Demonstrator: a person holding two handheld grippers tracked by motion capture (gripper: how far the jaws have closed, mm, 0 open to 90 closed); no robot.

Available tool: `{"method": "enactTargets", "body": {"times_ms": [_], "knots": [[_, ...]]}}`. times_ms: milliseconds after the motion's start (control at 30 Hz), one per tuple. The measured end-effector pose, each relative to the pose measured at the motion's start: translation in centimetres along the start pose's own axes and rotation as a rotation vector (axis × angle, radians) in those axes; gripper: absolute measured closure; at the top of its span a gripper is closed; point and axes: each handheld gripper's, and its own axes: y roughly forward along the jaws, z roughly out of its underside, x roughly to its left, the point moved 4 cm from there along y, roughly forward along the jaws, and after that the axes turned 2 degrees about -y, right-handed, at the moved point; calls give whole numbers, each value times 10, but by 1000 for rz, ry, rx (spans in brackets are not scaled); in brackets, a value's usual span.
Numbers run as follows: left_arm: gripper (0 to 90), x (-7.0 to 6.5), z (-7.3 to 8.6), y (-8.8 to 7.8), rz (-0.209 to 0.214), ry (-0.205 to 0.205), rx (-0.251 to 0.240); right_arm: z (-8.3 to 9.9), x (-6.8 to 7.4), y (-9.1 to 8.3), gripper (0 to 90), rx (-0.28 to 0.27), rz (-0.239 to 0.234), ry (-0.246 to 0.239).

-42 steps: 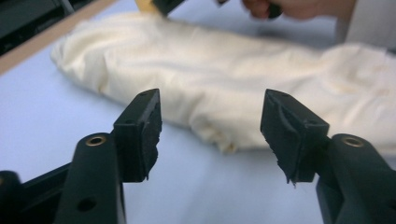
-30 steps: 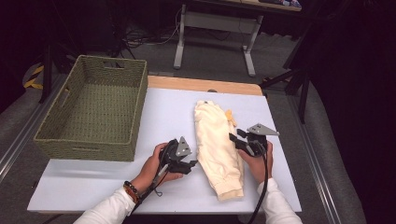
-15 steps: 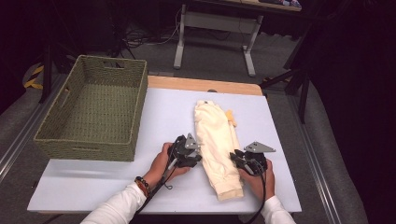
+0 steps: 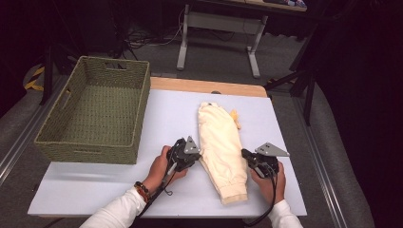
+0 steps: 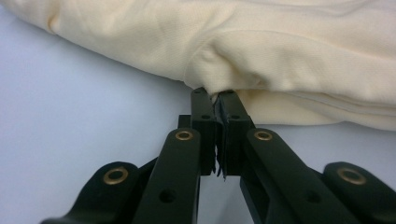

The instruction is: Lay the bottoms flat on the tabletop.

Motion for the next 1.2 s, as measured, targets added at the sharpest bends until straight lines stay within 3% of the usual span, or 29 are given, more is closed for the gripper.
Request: {"method": "enactTargets", "body": {"times_ms": [200,433,600,833,967,1200], "knots": [[872,2,5,-9,-38,14,-8,-6,2,-10,888,-31,4,-10],[872,9,15,-19,-57,13,8,3,17,8,884,29,-21,-40],[872,14,24,-26,-63,-1,-1,3,29,12,864,35,-55,-54],[872,18,33,-40,-75,2,-4,0,36,8,798,-10,-61,-59],[872,22,41,-50,-65,-12,-6,-3,43,2,798,-38,-87,-80],[871,23,54,-63,-85,-1,-8,-4,59,2,845,-35,-142,-176]]}}
